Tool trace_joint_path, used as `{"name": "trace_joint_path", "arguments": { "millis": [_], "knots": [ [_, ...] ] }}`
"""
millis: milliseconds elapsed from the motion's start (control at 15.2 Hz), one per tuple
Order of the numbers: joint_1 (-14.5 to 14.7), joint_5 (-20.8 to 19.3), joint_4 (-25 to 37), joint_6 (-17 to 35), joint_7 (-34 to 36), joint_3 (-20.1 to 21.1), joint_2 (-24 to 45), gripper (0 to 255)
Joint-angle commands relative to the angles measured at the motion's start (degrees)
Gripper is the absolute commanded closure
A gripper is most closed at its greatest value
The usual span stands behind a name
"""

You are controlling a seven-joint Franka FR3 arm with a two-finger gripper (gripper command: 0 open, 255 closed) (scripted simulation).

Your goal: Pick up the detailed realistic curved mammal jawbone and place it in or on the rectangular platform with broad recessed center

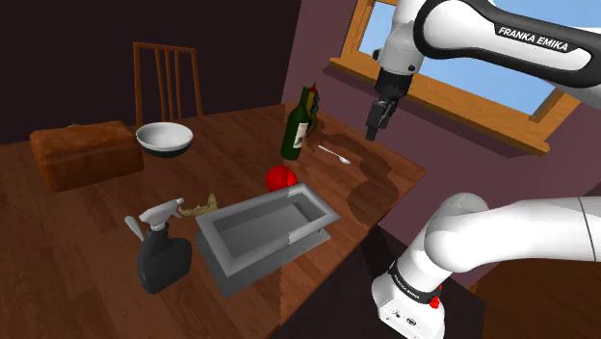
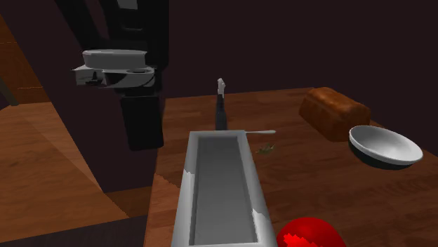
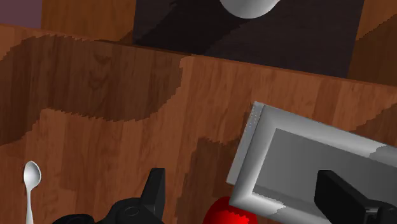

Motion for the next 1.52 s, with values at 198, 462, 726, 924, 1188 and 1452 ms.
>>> {"name": "trace_joint_path", "arguments": {
  "millis": [198,462,726,924,1188,1452],
  "knots": [
    [1.16,1.34,0.76,3.73,0.36,1.24,5.51,0],
    [2.63,2.86,2.66,8.25,0.71,2.93,13.24,0],
    [3.98,4.03,5.57,12.14,0.97,4.67,21.27,0],
    [4.95,4.63,8.38,14.57,1.17,5.97,27.42,0],
    [6.21,5.02,12.94,17.11,1.47,7.71,35.74,0],
    [7.55,4.91,18.44,18.82,1.86,9.37,44.15,0]
  ]
}}
